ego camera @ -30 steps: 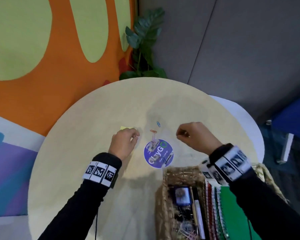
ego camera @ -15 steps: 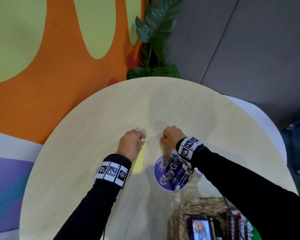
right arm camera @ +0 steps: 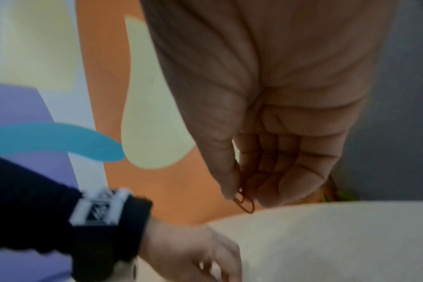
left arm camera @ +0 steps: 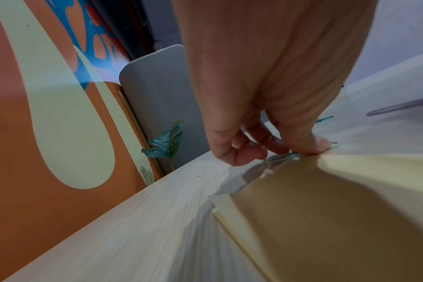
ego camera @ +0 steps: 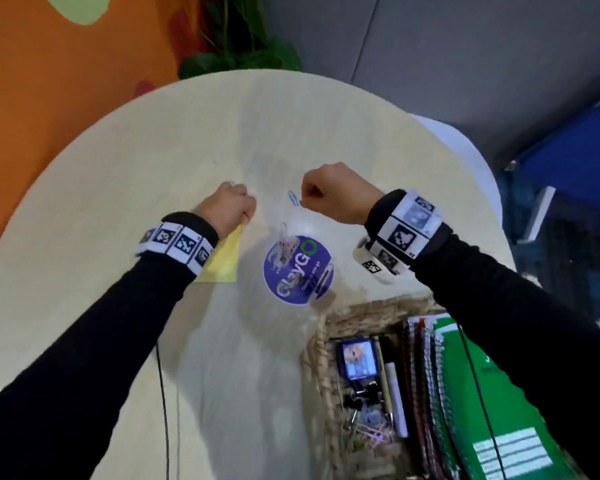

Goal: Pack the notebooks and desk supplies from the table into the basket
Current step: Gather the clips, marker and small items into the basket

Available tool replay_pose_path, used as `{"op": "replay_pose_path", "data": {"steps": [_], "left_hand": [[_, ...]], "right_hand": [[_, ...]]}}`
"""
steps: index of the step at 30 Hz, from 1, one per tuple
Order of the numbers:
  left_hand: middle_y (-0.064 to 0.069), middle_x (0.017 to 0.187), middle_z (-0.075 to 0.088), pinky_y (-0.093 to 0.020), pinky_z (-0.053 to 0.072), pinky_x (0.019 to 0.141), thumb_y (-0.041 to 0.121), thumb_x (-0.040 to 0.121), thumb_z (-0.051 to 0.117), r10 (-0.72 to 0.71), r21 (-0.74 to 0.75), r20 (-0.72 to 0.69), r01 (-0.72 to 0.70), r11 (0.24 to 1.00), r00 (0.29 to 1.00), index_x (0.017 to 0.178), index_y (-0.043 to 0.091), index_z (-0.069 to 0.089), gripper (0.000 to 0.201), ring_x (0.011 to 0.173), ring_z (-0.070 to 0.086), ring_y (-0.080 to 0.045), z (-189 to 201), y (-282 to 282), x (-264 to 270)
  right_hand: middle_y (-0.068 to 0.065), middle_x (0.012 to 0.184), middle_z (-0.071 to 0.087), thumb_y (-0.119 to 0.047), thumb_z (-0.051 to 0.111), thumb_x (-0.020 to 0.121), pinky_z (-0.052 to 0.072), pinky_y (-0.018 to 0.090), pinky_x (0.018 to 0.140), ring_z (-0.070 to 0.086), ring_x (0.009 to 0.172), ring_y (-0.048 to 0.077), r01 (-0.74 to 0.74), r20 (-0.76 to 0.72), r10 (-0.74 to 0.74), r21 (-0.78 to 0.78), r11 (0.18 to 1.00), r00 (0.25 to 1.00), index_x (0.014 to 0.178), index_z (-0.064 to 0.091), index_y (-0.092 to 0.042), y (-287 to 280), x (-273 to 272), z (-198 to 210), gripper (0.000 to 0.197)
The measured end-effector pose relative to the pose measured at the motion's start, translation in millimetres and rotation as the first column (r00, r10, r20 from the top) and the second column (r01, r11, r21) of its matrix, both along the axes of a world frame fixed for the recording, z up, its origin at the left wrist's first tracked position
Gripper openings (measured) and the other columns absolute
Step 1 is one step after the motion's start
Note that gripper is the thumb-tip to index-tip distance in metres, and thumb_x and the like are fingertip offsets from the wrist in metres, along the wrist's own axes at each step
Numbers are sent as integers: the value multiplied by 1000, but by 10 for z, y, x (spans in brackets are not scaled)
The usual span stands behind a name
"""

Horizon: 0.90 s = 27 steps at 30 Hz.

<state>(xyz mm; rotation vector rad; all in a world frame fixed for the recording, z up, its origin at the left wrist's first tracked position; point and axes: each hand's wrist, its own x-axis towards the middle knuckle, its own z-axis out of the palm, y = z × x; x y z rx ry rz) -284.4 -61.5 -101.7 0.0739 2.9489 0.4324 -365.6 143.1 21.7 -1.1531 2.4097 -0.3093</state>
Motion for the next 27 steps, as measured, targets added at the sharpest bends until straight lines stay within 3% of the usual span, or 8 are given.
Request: {"op": "replay_pose_path", "data": {"steps": [5, 9, 14, 18, 20, 22, 24, 27], "left_hand": [[-19, 83, 59, -46, 43, 76, -2, 80, 65, -76, -80, -42, 73, 994, 996, 78, 1, 60, 5, 80, 55, -38, -121, -86, -43], [-23, 99, 56, -48, 39, 90, 3, 90, 53, -2, -129, 48, 8, 992, 999, 93, -1, 54, 5, 100, 49, -40, -234, -83, -44], [-25, 108, 55, -50, 41, 91, 1, 89, 52, 104, -105, 111, -92, 990, 988, 100, -4, 52, 12, 109, 47, -41, -5, 75, -26], [-23, 107, 57, -47, 40, 86, 6, 90, 54, 247, 31, -68, -245, 969, 967, 98, 1, 54, 9, 105, 50, -39, 677, 423, 64], [-22, 100, 58, -40, 38, 81, 8, 92, 52, 261, 149, -214, -232, 961, 941, 92, 2, 54, 7, 97, 53, -37, 1132, 699, 217], [-19, 89, 57, -21, 31, 70, 6, 90, 55, 197, 256, -352, -108, 961, 915, 91, -1, 54, 7, 82, 51, -26, 1580, 1015, 539], [-7, 80, 55, -10, 33, 65, 9, 88, 58, 123, 304, -418, 10, 953, 900, 91, 2, 55, 9, 69, 43, -3, 1941, 1322, 962], [13, 74, 52, 2, 34, 67, 17, 83, 61, 81, 363, -394, 74, 929, 916, 88, 12, 57, 7, 72, 47, 17, 2169, 1681, 1554]], "right_hand": [[-1, 70, 58, -15, 62, 86, 33, 19, 56, 49, 62, 16, 83, 5, -83, -159, 984, 997, 81, 65, -5, 951, 419, 521, 11], [-8, 72, 60, -17, 64, 86, 35, 9, 61, 49, 61, 3, 90, 100, -80, -98, 991, 992, 77, 65, -13, 1619, 950, 586, 10], [5, 84, 62, -19, 55, 89, 34, 24, 63, 49, 71, 16, 28, 211, -56, 135, 991, 976, 79, 57, -10, 2041, 1651, 201, 13], [19, 98, 65, -8, 45, 89, 50, 40, 73, 63, 87, 33, -150, 235, 66, 361, 921, 970, 90, 61, -2, 1978, 2002, -122, 17], [24, 105, 64, 1, 44, 88, 52, 43, 73, 64, 93, 37, -235, 222, 149, 442, 866, 964, 101, 61, 3, 1858, 2053, -181, 21], [24, 110, 62, 8, 43, 88, 48, 41, 69, 62, 98, 38, -314, 209, 241, 476, 821, 948, 109, 58, 6, 1739, 2076, -213, 25], [24, 113, 62, 9, 45, 88, 49, 42, 72, 62, 101, 39, -362, 184, 311, 487, 795, 932, 111, 57, 6, 1646, 2085, -250, 26], [23, 114, 63, 6, 46, 88, 53, 45, 79, 63, 101, 39, -344, 173, 299, 533, 773, 939, 110, 59, 6, 1564, 2108, -357, 25]]}}
